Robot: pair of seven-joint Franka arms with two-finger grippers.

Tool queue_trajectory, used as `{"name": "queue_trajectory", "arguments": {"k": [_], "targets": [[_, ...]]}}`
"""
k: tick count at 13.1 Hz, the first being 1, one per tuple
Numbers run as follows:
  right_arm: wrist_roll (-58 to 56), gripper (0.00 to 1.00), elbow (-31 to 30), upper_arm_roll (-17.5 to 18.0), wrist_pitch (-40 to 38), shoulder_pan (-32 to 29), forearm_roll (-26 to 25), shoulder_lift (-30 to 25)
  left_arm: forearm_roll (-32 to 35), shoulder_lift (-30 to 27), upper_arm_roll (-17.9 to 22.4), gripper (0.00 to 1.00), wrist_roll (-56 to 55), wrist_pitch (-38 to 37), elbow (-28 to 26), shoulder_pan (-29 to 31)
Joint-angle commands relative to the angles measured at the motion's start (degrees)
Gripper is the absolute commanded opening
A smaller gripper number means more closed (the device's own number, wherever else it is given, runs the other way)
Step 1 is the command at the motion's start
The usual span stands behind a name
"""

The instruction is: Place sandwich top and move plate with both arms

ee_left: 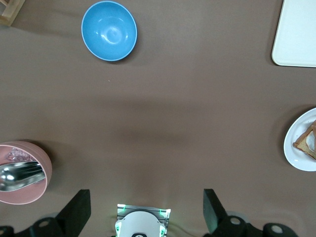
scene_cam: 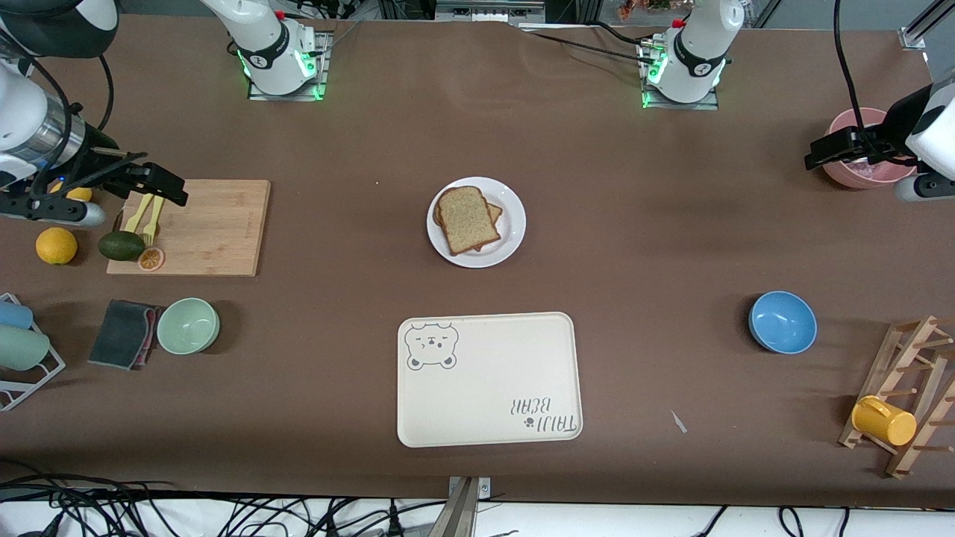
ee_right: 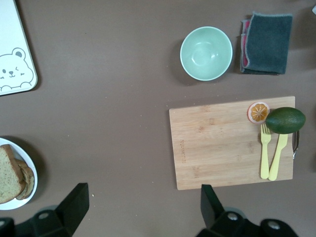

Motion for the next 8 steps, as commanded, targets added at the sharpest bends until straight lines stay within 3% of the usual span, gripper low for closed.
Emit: {"name": "queue_trajectory", "arguments": {"k": [1, 8], "targets": [[0.42, 1.00, 1.63, 0.52, -1.88, -0.09, -1.46, -0.36, -1.60, 0.39, -0.12, 1.00, -0.24, -0.03, 1.05, 0.18], [3.05, 1.00, 2.07, 0.60, -2.59, -0.09, -1.72, -0.36, -4.04, 2.07, -1.26, 1.00, -4.37, 5.32, -1.74, -0.26]]}}
